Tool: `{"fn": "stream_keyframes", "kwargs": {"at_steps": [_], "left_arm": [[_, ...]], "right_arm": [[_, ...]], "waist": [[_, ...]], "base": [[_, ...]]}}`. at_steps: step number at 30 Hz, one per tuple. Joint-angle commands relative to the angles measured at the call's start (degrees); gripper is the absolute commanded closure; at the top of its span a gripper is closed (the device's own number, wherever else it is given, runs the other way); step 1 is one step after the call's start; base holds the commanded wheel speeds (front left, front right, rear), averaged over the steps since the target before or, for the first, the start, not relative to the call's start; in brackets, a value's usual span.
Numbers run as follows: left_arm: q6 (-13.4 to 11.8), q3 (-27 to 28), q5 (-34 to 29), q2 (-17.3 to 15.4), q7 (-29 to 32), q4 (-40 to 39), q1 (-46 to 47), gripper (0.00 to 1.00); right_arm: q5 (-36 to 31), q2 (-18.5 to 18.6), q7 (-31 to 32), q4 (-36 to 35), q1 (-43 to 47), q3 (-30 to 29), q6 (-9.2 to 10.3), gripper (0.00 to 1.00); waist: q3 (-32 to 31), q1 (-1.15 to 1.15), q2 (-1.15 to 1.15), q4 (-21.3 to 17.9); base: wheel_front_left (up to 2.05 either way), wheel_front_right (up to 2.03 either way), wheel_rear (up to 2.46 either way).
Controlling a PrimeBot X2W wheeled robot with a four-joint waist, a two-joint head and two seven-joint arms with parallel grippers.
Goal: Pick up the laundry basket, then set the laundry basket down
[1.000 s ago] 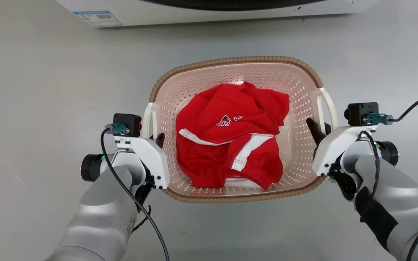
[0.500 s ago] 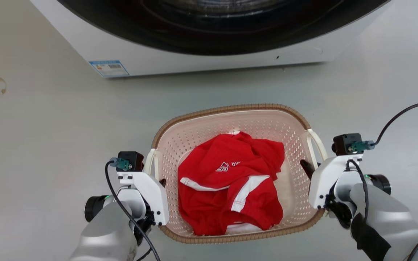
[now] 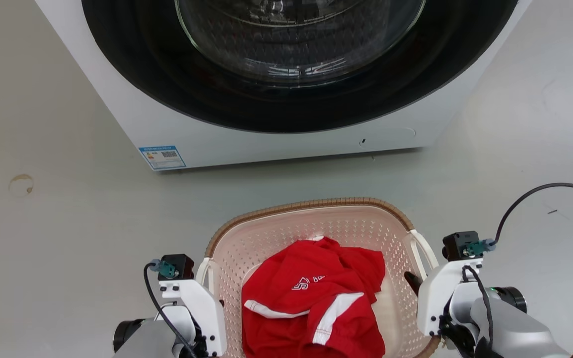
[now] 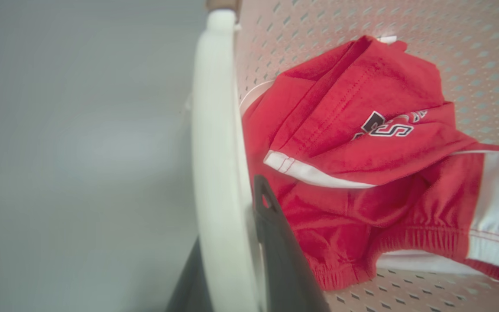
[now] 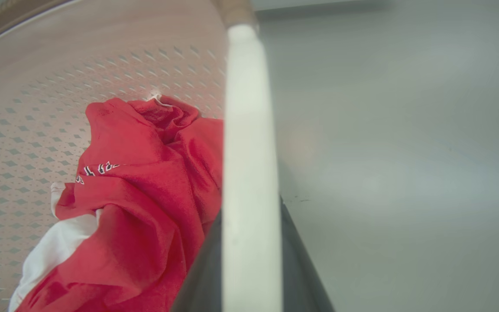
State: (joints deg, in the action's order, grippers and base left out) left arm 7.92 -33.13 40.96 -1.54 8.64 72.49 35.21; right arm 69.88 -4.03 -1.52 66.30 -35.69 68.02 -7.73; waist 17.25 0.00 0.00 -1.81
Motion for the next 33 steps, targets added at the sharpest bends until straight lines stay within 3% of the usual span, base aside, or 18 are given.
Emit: {"fn": "stream_keyframes", "kwargs": {"at_steps": [1,17,33], "left_arm": [[-0.91,1.43,-0.13,-9.18,-0.42,1.46,-1.55,1.0],[-1.26,1.42,2.21,-10.17,5.87,1.46,-10.98,1.0],[-1.37,1.08,3.06,-10.89,8.22,1.46,-10.66,1.0]], "right_arm": [[-0.61,6.91,-0.48,3.49,1.83,0.62,0.24,1.0],[-0.14,6.91,2.43,5.63,10.07,2.43,0.24,1.0],[0.22,6.9,2.83,6.88,10.19,2.42,0.24,1.0]], "waist": [[-2.77,0.0,0.0,-0.4],[-16.96,0.0,0.0,-1.37],[-18.94,0.0,0.0,0.23]], "base": [[0.0,0.0,0.0],[0.0,0.0,0.0],[0.0,0.0,0.0]]}}
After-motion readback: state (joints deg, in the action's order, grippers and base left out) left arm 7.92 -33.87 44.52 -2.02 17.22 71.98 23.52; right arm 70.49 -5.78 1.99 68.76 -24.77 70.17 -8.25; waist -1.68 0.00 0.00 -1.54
